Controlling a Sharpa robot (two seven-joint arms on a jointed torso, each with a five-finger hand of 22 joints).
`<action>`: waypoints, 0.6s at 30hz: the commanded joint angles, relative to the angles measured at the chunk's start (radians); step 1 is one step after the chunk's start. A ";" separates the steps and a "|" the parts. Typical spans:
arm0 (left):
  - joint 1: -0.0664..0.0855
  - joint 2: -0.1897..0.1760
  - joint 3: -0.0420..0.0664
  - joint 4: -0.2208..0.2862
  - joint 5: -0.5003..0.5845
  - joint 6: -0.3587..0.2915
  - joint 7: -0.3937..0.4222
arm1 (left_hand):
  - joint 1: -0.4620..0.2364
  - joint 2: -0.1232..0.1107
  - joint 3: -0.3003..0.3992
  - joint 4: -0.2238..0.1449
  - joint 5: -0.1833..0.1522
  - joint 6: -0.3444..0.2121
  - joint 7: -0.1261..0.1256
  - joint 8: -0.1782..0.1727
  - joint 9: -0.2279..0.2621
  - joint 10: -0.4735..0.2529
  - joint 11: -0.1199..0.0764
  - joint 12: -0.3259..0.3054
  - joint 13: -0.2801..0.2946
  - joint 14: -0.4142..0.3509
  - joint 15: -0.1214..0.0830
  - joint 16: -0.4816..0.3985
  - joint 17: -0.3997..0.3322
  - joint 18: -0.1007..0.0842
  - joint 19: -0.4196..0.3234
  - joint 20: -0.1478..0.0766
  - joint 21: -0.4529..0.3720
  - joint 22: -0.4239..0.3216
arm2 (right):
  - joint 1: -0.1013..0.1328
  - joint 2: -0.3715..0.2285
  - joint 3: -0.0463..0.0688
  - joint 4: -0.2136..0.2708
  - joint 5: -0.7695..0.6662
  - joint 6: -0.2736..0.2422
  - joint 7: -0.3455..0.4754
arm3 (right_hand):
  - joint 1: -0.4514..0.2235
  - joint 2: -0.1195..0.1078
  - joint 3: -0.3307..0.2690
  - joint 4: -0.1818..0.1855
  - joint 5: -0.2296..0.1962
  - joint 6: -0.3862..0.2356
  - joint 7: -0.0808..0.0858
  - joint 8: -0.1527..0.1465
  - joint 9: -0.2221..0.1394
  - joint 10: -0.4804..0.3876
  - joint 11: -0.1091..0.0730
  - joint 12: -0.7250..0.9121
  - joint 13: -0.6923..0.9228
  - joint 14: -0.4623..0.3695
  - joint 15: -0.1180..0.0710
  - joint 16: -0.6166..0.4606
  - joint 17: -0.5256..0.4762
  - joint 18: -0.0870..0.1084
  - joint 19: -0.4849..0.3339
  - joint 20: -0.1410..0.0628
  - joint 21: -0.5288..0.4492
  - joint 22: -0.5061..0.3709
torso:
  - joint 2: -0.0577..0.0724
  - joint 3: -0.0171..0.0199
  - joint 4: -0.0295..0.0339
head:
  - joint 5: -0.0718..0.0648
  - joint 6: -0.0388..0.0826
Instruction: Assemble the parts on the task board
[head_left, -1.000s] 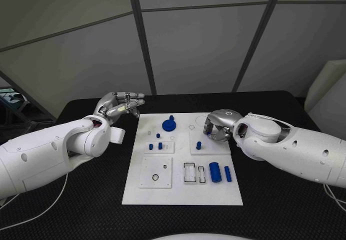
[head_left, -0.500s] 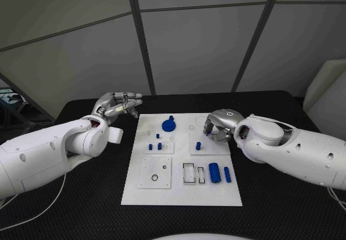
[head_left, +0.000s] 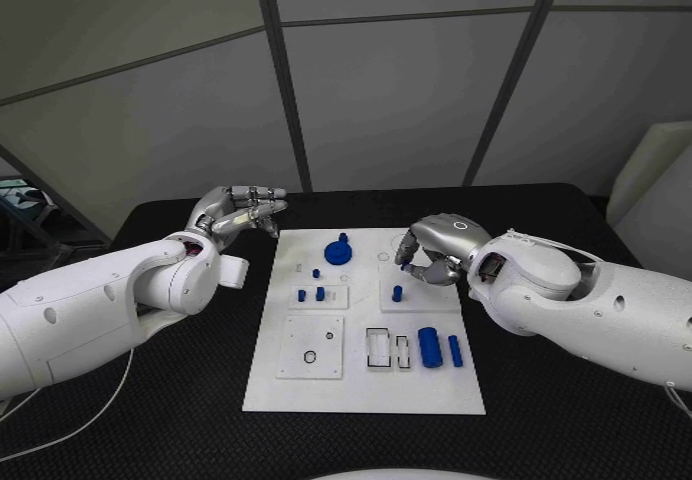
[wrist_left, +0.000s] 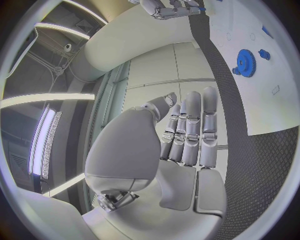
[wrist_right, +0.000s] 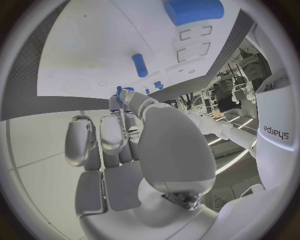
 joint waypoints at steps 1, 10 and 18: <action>0.001 0.004 0.001 0.001 0.004 0.010 0.005 | -0.002 0.009 -0.004 0.000 0.002 -0.001 0.006 -0.006 -0.001 -0.006 0.001 0.005 -0.002 -0.006 0.001 -0.005 -0.002 0.040 -0.007 0.003 -0.004 -0.001 | 0.001 0.005 0.003 0.034 0.039 -0.056 0.015 | 0.003 -0.001 0.007 -0.002 0.005 -0.007 0.004 -0.005 -0.001 0.023 -0.020 -0.002 0.009 0.032 -0.001 0.005 0.001 -0.006 0.008 0.002 0.005 0.025 | 0.000 -0.0011 0.0013 | 0.008 -0.001; 0.002 0.023 0.000 0.008 0.004 0.013 0.004 | -0.002 0.009 -0.005 0.000 0.002 -0.002 0.007 -0.006 -0.001 -0.007 0.001 0.005 -0.002 -0.006 0.002 -0.005 -0.002 0.040 -0.008 0.003 -0.004 -0.001 | 0.001 0.073 0.004 0.062 0.081 -0.062 0.043 | 0.001 0.000 0.011 -0.004 0.007 -0.009 0.005 -0.007 -0.001 0.021 -0.018 -0.005 0.010 0.031 0.000 0.008 0.003 -0.006 0.007 0.003 0.007 0.028 | 0.002 -0.0023 0.0049 | 0.053 -0.010; 0.002 0.044 0.000 0.007 0.004 0.014 0.003 | -0.003 0.009 -0.006 0.000 0.002 -0.003 0.008 -0.007 -0.001 -0.009 0.002 0.006 -0.002 -0.007 0.002 -0.005 -0.003 0.040 -0.008 0.004 -0.004 -0.001 | -0.048 0.147 0.000 0.033 0.122 -0.038 0.073 | -0.001 0.002 0.014 -0.004 0.010 -0.010 0.006 -0.009 0.000 0.019 -0.017 -0.007 0.011 0.031 0.001 0.008 0.000 -0.007 0.008 0.004 0.009 0.029 | 0.001 -0.0034 0.0044 | 0.094 -0.022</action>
